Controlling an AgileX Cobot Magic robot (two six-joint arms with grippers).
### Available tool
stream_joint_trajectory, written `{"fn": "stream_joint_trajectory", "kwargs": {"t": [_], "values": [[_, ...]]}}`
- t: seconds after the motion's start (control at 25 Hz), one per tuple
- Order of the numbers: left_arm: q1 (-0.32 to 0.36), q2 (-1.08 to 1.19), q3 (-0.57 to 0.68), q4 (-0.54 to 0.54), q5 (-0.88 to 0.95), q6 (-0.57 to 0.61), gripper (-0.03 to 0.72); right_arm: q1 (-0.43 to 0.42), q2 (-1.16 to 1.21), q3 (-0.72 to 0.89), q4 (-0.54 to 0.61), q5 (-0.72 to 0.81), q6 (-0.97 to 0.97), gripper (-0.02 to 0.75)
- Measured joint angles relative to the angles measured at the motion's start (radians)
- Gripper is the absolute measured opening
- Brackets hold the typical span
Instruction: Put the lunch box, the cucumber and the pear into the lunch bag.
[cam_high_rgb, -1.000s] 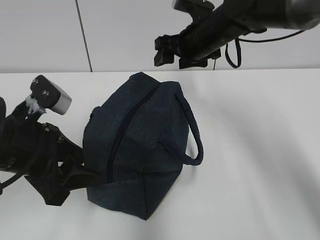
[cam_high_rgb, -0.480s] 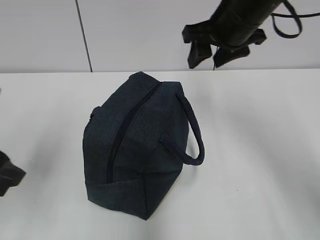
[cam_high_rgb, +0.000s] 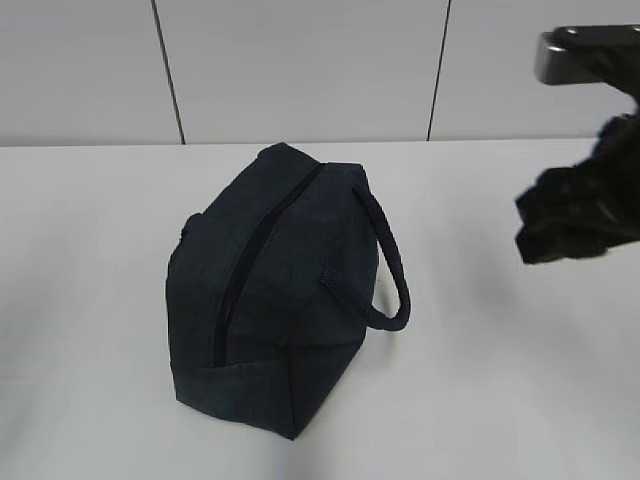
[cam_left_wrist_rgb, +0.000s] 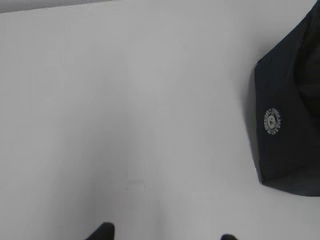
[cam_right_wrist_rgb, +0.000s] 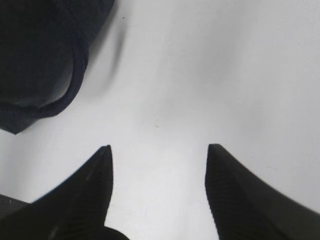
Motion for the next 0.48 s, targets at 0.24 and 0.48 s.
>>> {"fn": "stream_joint_trajectory", "kwargs": {"t": [0.24,0.48], "values": [[0.000,-0.230,0.000,-0.023,0.163,0.006,0.359,0.008,-0.477,0.243,-0.032,0.006,-0.004,0.449],[0.000,-0.385,0.000,-0.111,0.229,0.163,0.358,0.008,-0.916,0.408,-0.051,0.145,-0.011,0.449]]}}
